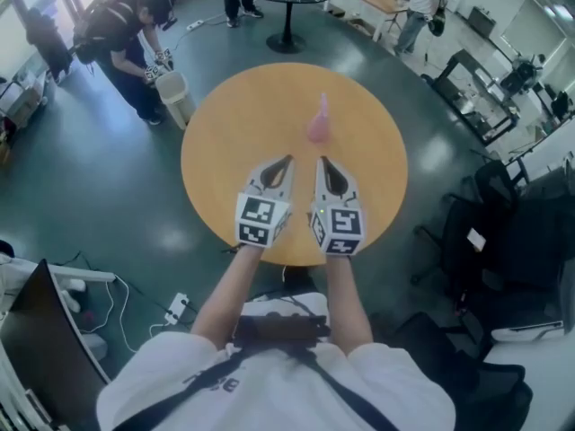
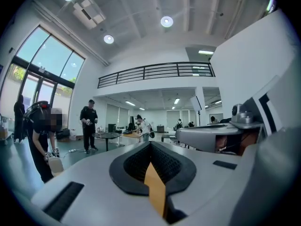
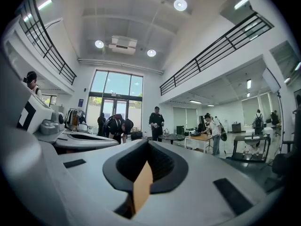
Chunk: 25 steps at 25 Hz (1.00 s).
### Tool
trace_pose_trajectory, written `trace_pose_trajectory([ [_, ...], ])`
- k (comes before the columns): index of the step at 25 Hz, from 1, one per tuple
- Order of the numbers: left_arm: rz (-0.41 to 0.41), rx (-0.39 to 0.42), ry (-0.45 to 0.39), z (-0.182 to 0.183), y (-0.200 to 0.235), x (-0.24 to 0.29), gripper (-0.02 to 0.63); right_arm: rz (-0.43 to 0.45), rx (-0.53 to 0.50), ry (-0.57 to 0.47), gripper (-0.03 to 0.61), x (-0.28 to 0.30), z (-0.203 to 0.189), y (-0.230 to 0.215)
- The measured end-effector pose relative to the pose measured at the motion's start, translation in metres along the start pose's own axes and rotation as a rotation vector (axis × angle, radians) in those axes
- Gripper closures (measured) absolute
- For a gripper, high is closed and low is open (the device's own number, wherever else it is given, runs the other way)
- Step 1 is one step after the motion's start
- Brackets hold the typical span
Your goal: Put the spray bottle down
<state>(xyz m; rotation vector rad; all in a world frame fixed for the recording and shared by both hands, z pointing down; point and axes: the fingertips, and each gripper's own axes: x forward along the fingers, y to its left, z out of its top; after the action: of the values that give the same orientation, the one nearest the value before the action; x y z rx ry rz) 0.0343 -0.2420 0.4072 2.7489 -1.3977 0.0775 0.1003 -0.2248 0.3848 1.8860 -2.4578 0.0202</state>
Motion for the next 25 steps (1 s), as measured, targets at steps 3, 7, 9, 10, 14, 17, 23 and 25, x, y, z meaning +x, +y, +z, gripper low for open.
trace_pose_trajectory([
  [3,0.004,0.024,0.010,0.002,-0.005,-0.006,0.603,-0.022,-0.012,-0.013,0.566,-0.007,0.005,-0.002],
  [7,0.018,0.033,0.004,0.004,-0.006,-0.014,0.603,-0.027,-0.006,-0.029,0.566,-0.016,0.008,0.000],
  [9,0.020,0.040,-0.002,0.006,-0.006,-0.016,0.603,-0.027,-0.006,-0.042,0.566,-0.018,0.011,0.004],
  [10,0.019,0.046,-0.006,0.007,-0.007,-0.017,0.602,-0.027,-0.009,-0.046,0.566,-0.019,0.012,0.006],
  [14,0.016,0.049,-0.015,0.006,-0.014,-0.022,0.602,-0.018,-0.018,-0.055,0.566,-0.026,0.013,0.010],
  [17,0.011,0.049,-0.011,0.003,-0.018,-0.021,0.603,-0.023,-0.022,-0.062,0.566,-0.029,0.014,0.009],
  [23,0.016,0.042,-0.005,0.001,-0.011,-0.021,0.603,-0.033,-0.016,-0.054,0.566,-0.025,0.010,0.009],
  [25,0.021,0.038,-0.005,0.002,-0.007,-0.018,0.603,-0.033,-0.015,-0.049,0.566,-0.021,0.010,0.007],
])
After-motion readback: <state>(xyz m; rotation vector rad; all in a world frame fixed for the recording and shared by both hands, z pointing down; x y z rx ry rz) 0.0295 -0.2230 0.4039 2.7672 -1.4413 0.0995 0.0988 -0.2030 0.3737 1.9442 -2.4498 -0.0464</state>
